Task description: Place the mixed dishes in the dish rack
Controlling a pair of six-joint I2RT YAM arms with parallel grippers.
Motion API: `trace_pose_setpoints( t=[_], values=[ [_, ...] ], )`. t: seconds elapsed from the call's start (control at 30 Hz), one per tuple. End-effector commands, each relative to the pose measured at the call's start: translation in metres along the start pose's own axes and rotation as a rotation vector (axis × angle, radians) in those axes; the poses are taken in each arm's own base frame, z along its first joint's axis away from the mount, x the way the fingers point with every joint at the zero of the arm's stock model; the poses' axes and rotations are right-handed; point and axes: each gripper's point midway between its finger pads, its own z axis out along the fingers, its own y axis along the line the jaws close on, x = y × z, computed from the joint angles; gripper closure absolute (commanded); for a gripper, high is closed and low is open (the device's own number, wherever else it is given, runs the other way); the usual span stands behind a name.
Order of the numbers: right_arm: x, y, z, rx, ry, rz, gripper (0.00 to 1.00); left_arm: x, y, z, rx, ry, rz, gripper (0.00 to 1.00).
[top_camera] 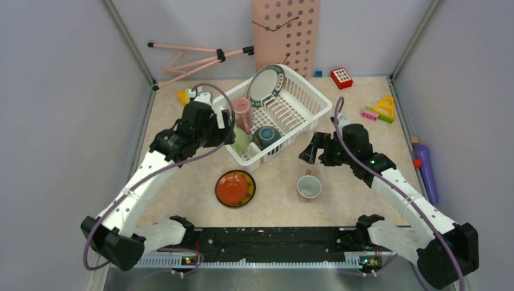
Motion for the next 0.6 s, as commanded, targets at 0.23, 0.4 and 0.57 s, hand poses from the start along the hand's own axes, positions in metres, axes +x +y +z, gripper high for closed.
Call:
trace_pose_setpoints(
  t=[0.23, 0.4, 0.57],
  values=[
    [0.042, -0.02, -0.01, 0.043, 0.132, -0.103, 0.08, 0.072, 0.01, -0.032, 0.14, 0.061, -0.089, 0.05],
    [0.049, -0.015, -0.02, 0.06, 0.144, -0.089, 0.09, 0.11, 0.002, -0.024, 0.216, 0.183, -0.12, 0.07],
    [0.053, -0.021, -0.025, 0.137, 0.126, -0.026, 0.09, 0.125, 0.001, -0.011, 0.226, 0.215, -0.155, 0.07]
  ],
)
